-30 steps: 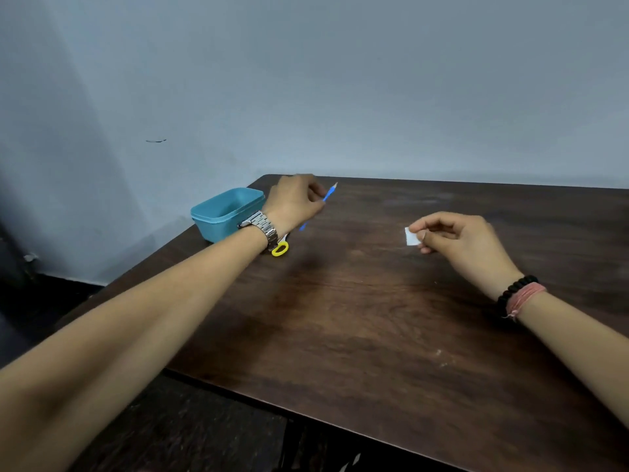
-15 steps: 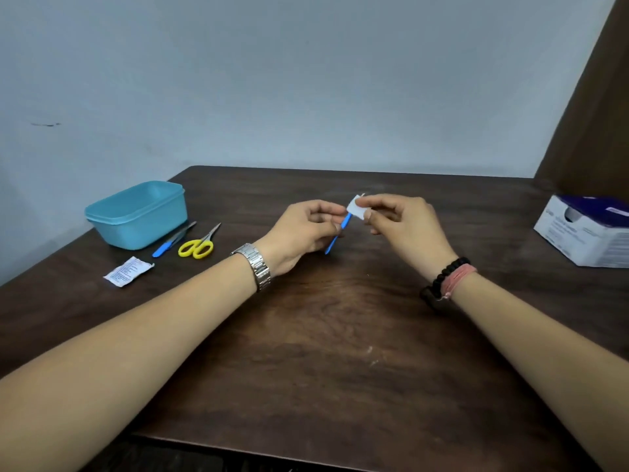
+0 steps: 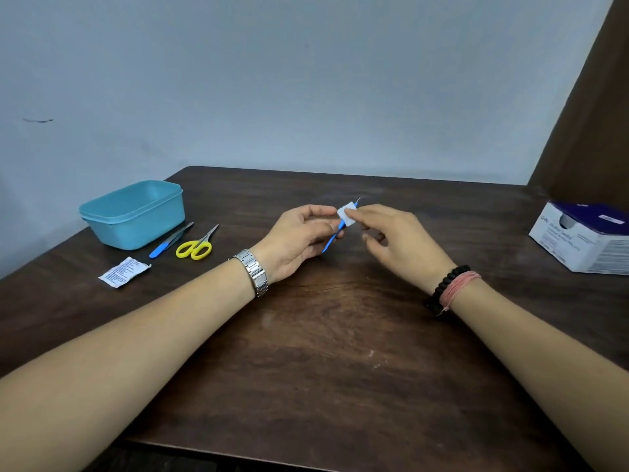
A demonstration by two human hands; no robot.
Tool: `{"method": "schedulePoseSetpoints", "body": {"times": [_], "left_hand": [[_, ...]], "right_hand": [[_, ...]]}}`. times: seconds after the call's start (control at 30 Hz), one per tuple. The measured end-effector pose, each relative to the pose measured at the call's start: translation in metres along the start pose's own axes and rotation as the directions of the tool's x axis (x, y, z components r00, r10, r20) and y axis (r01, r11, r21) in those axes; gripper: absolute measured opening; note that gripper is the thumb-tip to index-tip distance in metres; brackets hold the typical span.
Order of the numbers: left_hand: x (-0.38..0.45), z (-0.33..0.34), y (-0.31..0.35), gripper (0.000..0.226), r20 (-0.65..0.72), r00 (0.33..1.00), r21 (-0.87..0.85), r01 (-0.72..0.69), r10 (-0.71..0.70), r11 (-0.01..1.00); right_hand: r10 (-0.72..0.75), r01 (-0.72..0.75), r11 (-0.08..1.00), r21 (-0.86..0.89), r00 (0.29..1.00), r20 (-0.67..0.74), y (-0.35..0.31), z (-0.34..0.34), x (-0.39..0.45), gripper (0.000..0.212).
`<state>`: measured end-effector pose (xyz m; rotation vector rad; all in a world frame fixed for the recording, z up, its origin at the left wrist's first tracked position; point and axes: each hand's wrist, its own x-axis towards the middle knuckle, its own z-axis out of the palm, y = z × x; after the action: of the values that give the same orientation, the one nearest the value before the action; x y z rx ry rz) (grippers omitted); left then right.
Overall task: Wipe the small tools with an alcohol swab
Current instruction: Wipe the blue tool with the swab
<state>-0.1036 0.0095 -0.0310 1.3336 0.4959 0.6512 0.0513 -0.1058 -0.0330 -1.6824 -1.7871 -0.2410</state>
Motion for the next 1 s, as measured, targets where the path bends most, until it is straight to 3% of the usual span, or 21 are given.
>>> {"method": "schedulePoseSetpoints", "body": {"times": [0.1,0.23,0.37,0.5,0.63,0.77,1.0], "left_hand": [[-0.0009,0.0005,0.0014,0.027,-0.009,1.0,-0.043,0.024,-0.024,0.999],[-0.0011,0.0001,0.0008,0.028,-0.014,0.999,-0.07,0.027,-0.028,0.997],[-0.0013,0.0,0.001,0.028,-0.017,0.999,-0.068,0.033,-0.034,0.997],[-0.0017,-0.0007,0.0009,0.027,-0.013,0.999,-0.093,0.034,-0.035,0.995],[-0.0011,-0.0009,0.0005,0.028,-0.013,0.999,-0.101,0.038,-0.039,0.994],[-0.0017,-0.0005,0.0006,0.027,-0.016,0.999,-0.104,0.035,-0.036,0.994],[-0.001,-0.0002,0.0014,0.026,-0.031,0.999,-0.114,0.036,-0.039,0.993]], "right_hand": [[0.041,-0.042,0.998,-0.037,0.999,-0.006,0.0063,-0.002,0.0019,0.056],[-0.039,0.048,0.995,-0.091,0.994,0.102,0.0052,-0.0012,-0.001,0.057],[0.017,-0.006,0.98,-0.198,0.998,0.054,0.0079,-0.0056,0.0,0.06],[0.021,0.006,0.985,-0.171,0.988,0.154,0.0028,-0.0042,-0.0025,0.066],[0.098,-0.077,0.977,-0.2,0.991,0.097,0.006,-0.006,-0.0007,0.069],[0.053,-0.024,0.986,-0.165,0.983,0.175,0.0028,-0.0049,-0.0028,0.07],[0.109,-0.082,0.982,-0.17,0.982,0.155,0.0031,-0.0065,-0.0025,0.073]]}}
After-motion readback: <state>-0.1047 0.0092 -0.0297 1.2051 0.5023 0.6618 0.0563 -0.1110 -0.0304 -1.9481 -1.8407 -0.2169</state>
